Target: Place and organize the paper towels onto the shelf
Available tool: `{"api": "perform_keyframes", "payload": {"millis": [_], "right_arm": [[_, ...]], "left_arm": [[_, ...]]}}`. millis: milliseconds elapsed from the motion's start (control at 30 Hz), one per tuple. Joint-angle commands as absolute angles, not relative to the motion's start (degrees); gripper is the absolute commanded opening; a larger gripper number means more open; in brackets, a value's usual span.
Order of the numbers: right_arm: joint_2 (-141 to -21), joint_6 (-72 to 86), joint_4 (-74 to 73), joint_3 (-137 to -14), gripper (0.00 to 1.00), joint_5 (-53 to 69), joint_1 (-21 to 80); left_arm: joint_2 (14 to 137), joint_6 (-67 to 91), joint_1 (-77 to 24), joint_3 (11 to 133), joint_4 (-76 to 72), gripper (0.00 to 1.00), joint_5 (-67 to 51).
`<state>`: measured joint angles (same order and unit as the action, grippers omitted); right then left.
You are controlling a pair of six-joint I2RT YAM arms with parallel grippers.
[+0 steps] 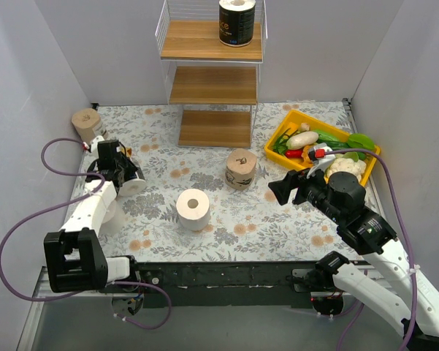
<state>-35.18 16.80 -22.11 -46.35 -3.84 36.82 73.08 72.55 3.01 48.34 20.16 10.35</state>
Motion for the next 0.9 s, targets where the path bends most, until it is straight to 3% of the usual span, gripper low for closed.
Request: {"api": "perform_keyframes", "payload": {"millis": [0,267,500,567,867], "right_arm": [[-34.5,17.4,-19.3,-46.4,0.82,-3.4,37.0],[-34.6,16.8,-18.7,-46.3,0.82,-3.3,36.9],[-34.3,17.3,-18.5,-46.6,0.82,-2.2,37.0],[-34.1,17.8,-18.8,-46.8,0.82,-2.1,37.0],[-32.5,17.8,-20.6,-48.7,0.82,-3.1,36.9]], "left_arm": [[68.1,76.2,3.0,43.2,25.8,0.34,5.2],[59.4,82.7,2.9,37.7,27.6,0.37,0.1],[53.9,87.4,0.9,35.1,28.0,0.37,2.9],[53.5,85.5,1.0,36.8,25.9,0.41,3.2],[61.9,78.8,1.1,48.6,29.4,0.42,12.6]]}}
